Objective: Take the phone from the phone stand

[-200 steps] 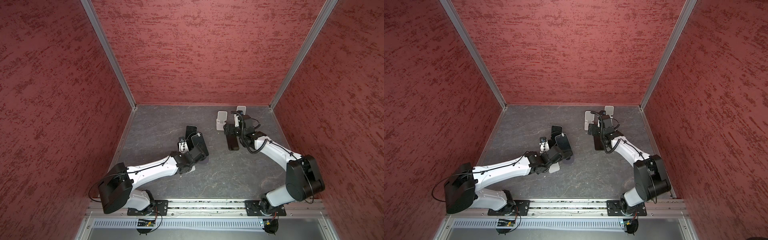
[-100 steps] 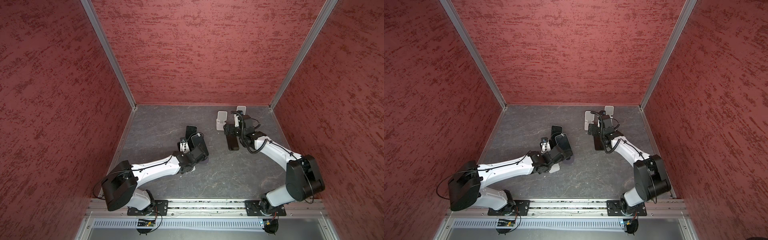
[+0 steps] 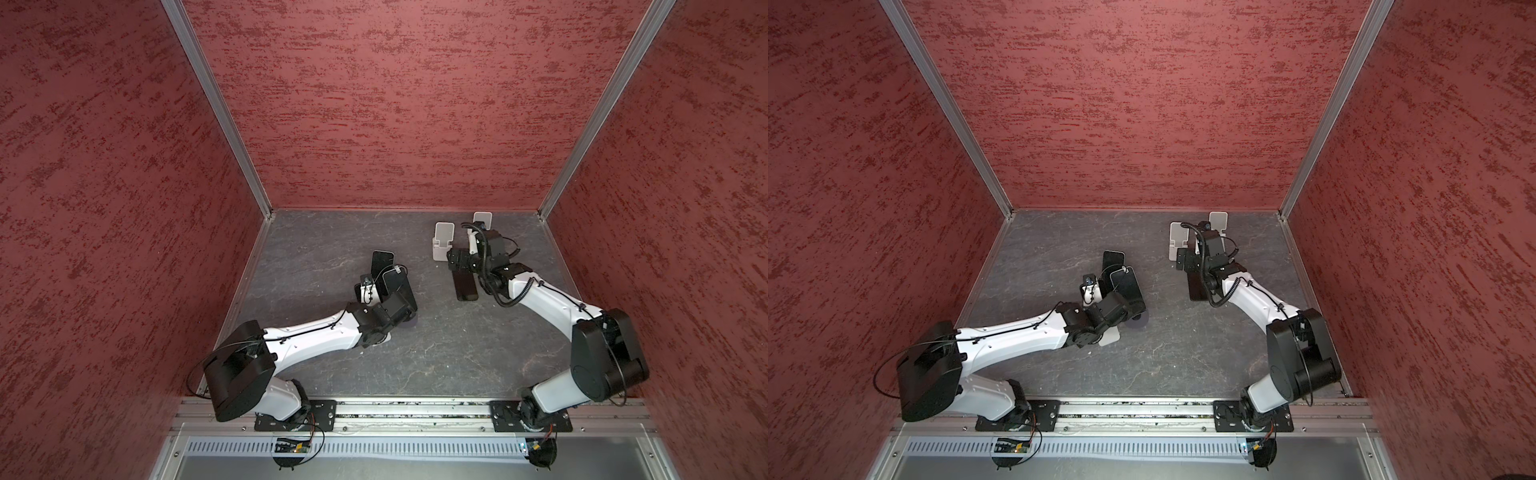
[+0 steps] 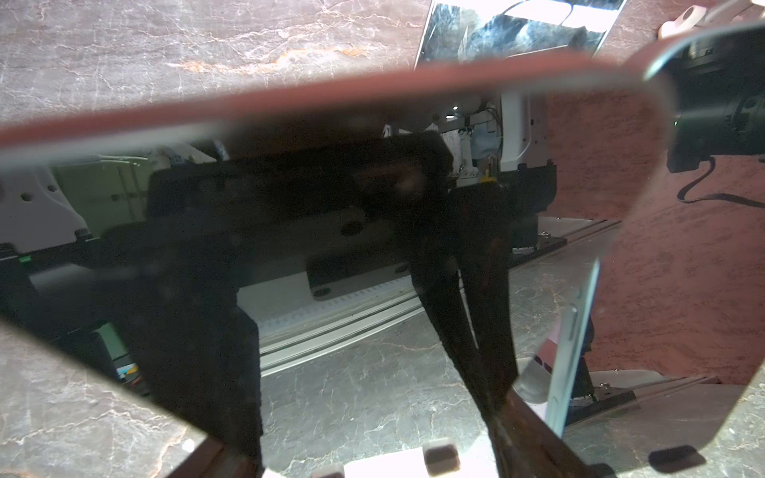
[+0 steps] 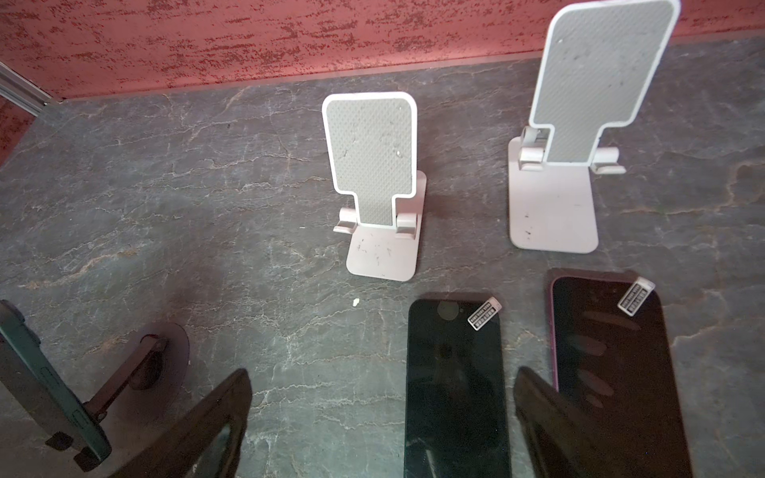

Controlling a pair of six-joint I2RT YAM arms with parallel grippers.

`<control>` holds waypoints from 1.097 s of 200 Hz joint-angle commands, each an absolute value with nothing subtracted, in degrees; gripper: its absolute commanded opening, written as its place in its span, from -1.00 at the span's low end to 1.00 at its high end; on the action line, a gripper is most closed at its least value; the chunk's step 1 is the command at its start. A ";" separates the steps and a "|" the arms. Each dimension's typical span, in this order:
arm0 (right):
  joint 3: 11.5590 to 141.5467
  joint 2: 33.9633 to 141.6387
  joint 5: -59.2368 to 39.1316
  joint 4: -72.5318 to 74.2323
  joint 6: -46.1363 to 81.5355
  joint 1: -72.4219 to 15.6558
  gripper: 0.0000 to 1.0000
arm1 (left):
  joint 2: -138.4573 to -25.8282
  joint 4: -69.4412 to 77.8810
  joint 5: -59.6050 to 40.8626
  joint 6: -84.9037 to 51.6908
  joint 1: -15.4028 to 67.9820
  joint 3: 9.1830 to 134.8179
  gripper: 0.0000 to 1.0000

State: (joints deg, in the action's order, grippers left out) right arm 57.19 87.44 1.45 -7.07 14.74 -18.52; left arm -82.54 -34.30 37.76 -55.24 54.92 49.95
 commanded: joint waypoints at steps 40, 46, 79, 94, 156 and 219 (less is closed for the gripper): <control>57.76 88.07 1.22 -6.79 14.50 -18.28 0.98 | -83.19 -34.71 39.37 -55.46 54.56 50.99 0.44; 57.74 88.08 1.23 -6.83 14.46 -18.24 0.98 | -83.22 -34.63 39.38 -55.45 54.54 50.99 0.43; 57.79 87.97 1.39 -6.89 14.41 -18.28 0.97 | -82.97 -34.51 39.57 -55.11 54.58 50.81 0.39; 57.74 87.96 1.34 -6.92 14.41 -18.28 0.98 | -82.64 -34.50 39.67 -54.93 54.55 50.76 0.38; 57.67 87.76 1.24 -6.86 14.41 -18.28 0.98 | -80.74 -33.62 39.91 -53.22 54.84 50.11 0.33; 57.67 87.72 1.18 -6.82 14.48 -18.28 0.98 | -78.02 -31.03 39.77 -51.44 54.93 48.17 0.29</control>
